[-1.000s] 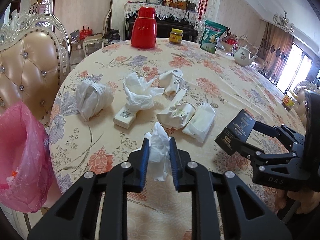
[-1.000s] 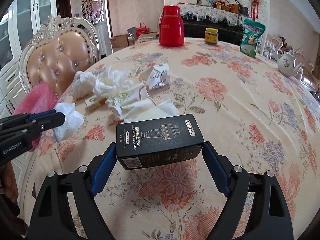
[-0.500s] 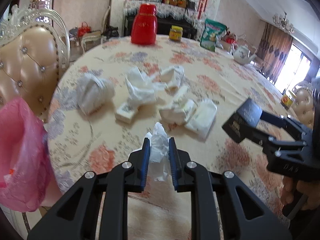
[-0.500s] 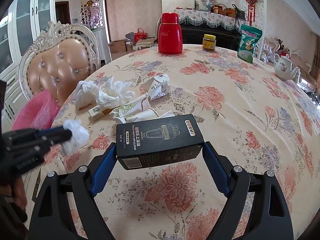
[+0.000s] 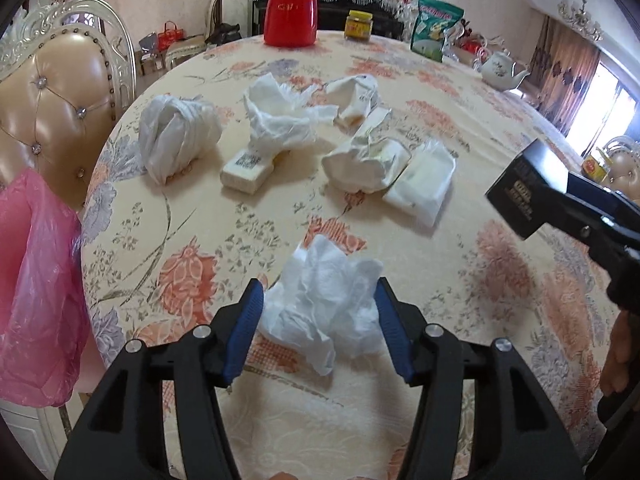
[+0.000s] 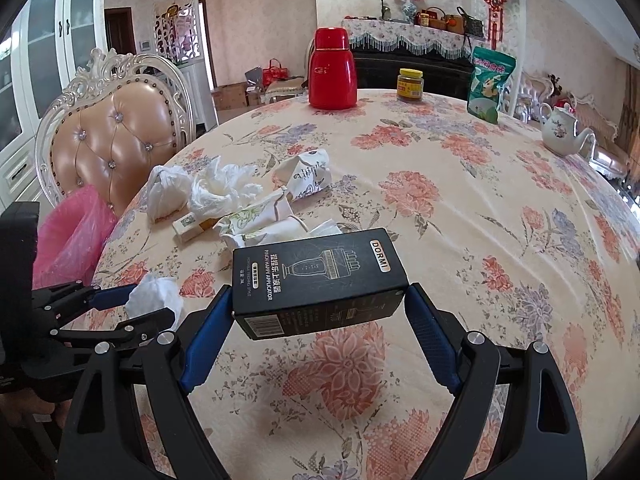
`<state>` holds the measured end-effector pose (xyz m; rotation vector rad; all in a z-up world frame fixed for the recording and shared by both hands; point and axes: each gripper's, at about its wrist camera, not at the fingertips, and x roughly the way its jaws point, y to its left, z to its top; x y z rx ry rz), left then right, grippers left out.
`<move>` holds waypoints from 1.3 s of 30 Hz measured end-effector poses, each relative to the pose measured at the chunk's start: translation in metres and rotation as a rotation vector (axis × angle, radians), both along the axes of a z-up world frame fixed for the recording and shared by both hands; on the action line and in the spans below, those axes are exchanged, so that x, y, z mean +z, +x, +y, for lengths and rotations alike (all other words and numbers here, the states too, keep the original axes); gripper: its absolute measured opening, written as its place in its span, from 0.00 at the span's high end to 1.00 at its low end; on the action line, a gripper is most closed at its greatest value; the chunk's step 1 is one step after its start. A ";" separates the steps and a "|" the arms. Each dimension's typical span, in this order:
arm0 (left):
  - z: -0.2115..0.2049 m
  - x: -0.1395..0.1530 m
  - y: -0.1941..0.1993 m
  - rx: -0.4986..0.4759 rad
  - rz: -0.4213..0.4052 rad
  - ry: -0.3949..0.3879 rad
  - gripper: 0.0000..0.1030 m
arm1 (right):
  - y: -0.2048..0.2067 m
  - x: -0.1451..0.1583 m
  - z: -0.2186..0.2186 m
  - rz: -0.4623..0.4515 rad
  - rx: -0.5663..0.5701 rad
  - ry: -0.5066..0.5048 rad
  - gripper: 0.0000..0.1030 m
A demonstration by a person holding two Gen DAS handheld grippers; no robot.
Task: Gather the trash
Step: 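Carry the tissue and black box over the pink wastebasket with both tools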
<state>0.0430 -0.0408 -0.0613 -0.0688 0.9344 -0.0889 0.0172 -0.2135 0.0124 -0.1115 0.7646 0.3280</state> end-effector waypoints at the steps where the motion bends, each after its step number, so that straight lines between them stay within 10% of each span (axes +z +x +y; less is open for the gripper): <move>1: 0.000 -0.001 0.000 -0.003 0.007 -0.001 0.63 | 0.000 0.000 -0.001 0.000 -0.002 0.000 0.22; 6: 0.004 0.003 -0.001 -0.008 0.009 -0.005 0.84 | -0.001 0.000 0.000 0.000 -0.005 0.004 0.22; 39: 0.170 0.093 -0.036 0.264 -0.225 -0.017 0.84 | 0.011 0.039 0.132 -0.068 0.145 0.014 0.22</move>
